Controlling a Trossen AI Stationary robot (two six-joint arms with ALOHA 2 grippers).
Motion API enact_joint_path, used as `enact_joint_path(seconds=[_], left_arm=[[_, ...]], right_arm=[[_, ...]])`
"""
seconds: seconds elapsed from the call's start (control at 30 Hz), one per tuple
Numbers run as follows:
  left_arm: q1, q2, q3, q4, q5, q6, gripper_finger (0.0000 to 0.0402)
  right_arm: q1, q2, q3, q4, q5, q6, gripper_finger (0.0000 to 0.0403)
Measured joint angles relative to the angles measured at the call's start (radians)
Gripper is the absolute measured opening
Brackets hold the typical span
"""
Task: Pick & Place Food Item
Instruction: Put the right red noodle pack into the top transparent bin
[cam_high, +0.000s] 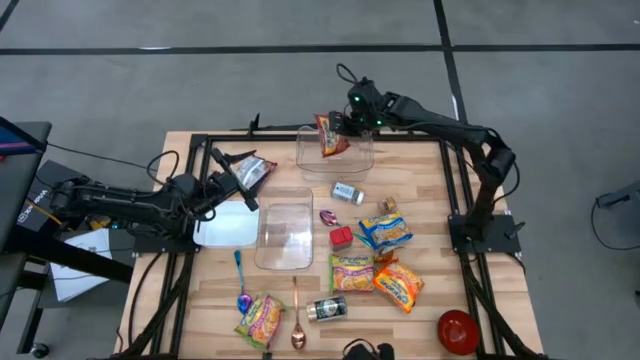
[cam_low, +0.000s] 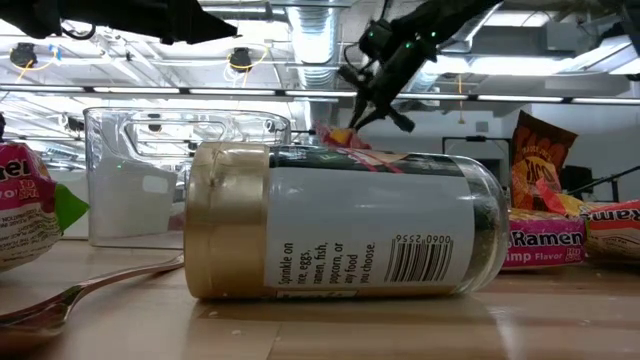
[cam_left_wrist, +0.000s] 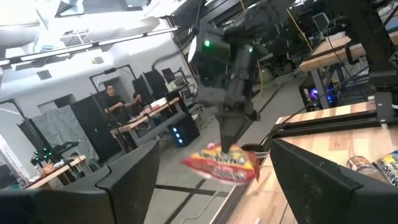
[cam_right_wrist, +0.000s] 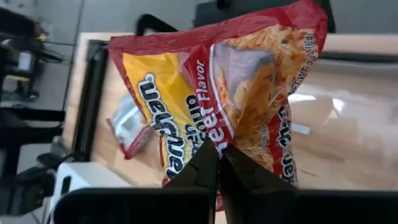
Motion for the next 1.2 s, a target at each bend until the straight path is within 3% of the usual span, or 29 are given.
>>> enact_joint_path(seconds=[0.37, 0.7, 0.97, 1.2], left_arm=[[0.000, -0.005, 0.000, 0.034, 0.001, 0.029, 0.0298], [0.000, -0.008, 0.000, 0.045, 0.008, 0.031, 0.0298], [0.000, -0.008, 0.000, 0.045, 0.008, 0.039, 0.0298], [0.000, -0.008, 0.000, 0.044, 0.008, 0.053, 0.0298]], right_arm=[[0.036, 0.033, 0.000, 0.060, 0.004, 0.127, 0.0000], [0.062, 0.086, -0.003, 0.069, 0.081, 0.139, 0.0000], [0.060, 0.187, -0.002, 0.178, 0.025, 0.178, 0.0000], [0.052, 0.191, -0.017, 0.187, 0.004, 0.183, 0.0000]])
